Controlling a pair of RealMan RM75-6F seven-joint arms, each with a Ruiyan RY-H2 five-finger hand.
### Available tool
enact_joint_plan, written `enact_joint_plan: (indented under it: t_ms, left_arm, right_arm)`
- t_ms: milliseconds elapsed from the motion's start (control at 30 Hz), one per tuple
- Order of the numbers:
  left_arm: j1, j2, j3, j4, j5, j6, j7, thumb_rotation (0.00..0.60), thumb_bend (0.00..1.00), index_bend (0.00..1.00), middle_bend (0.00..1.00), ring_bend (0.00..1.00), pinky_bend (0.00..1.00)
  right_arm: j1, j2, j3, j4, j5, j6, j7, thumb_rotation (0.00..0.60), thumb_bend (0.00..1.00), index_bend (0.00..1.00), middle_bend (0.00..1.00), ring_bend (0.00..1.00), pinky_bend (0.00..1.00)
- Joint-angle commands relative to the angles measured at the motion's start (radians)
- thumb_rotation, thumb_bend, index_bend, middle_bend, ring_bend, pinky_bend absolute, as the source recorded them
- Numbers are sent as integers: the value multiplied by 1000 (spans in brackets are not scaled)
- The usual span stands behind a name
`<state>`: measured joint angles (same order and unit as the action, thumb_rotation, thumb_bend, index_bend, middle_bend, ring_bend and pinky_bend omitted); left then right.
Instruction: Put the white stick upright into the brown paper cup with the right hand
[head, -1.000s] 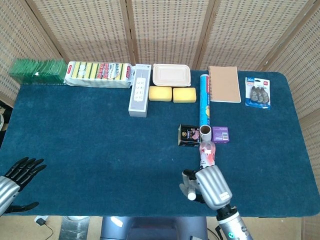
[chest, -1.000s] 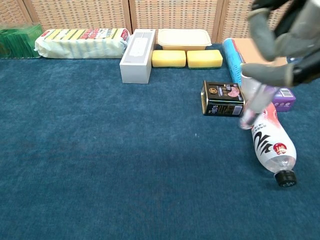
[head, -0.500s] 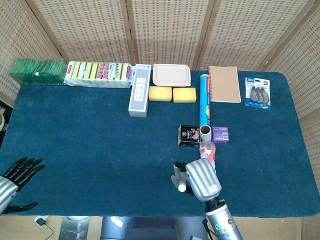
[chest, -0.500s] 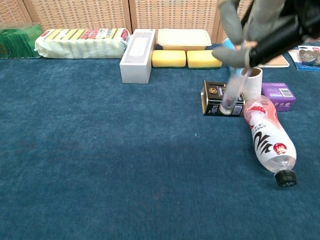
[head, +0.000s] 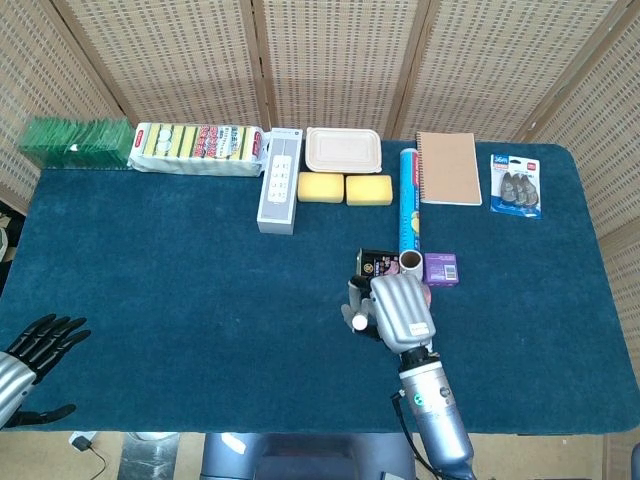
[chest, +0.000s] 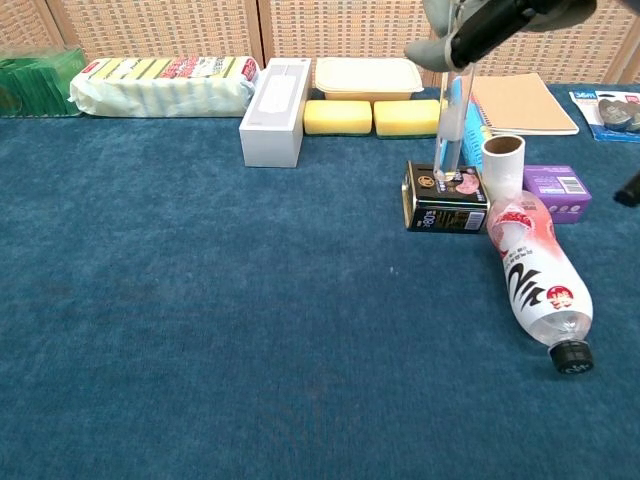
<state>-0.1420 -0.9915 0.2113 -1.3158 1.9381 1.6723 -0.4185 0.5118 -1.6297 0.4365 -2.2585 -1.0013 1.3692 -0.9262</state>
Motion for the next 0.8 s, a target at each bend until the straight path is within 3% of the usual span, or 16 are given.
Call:
enact_joint_plan:
  t_ms: [33,167,367,800]
  left_arm:
    - [-7,0,-1,-8,-7,-19,3,549,83,40,47,0,0]
    - [-16,0,-1,-18,-8,-39,12,552,84,41,47,0,0]
    - [-21,-5,-10,-30,-27,-56,24,551,85,40,47,0,0]
    - [-36,-1,-10,-48,-39,-92,30,555,84,40,47,0,0]
  right_arm:
    - [39,-7,44,56,51,-4,22,600,422,800,979,1000,1000]
    - [99,1,91,140,111,-36,36,600,421,800,979,1000,1000]
    - [153,12,116,213,163,-42,49,600,422,800,979,1000,1000]
    - [229,48,124,296,220,-27,63,600,420,800,979,1000,1000]
